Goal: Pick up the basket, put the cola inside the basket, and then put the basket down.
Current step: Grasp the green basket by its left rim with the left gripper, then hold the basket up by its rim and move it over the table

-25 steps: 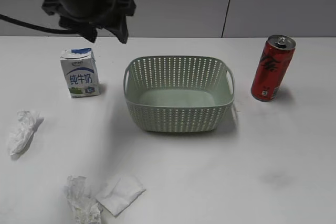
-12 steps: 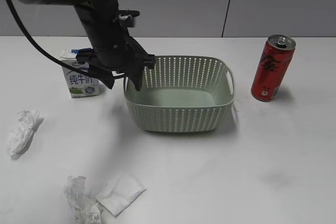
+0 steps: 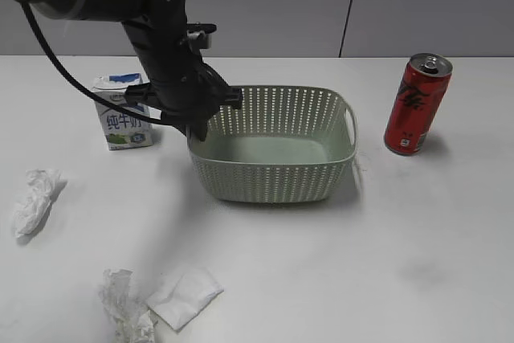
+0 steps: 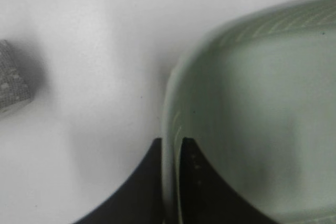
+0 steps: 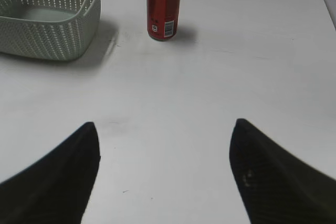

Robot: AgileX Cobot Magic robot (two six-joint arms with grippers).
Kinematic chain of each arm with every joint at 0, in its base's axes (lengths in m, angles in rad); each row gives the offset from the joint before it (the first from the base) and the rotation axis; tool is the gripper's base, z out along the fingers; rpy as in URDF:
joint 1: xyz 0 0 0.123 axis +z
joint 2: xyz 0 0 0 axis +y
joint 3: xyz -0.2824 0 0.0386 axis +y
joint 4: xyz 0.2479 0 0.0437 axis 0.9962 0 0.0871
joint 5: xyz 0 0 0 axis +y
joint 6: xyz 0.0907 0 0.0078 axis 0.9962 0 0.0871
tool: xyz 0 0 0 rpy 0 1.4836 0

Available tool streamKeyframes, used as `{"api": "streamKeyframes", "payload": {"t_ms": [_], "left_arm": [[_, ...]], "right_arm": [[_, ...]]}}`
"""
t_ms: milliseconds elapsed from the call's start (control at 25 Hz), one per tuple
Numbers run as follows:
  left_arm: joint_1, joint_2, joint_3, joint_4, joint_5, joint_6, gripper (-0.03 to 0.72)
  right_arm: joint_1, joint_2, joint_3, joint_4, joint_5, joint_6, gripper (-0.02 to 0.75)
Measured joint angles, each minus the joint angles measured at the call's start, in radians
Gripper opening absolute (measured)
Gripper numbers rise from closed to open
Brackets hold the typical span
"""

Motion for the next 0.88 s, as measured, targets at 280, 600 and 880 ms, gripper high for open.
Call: {"api": "streamKeyframes", "payload": {"t_ms": [280,600,880], "left_arm": [[0.001,-0.06,0.007,-0.041,0.094,-0.047,-0.002],[0.0,-0.378,0.356,-0.058,-0.021,-0.095,-0.002],[-0.002,-0.463,0.493,-0.031,-0.107,-0.102,-0.002]], "right_arm": [[0.0,0.0,0.0,-0.001,0.0,0.0,0.585],[0.0,0.041,-0.083,0.0,-0.029,0.01,0.585],[0.0,0.4,-0.291,0.0,-0.103,0.012,0.585]]}}
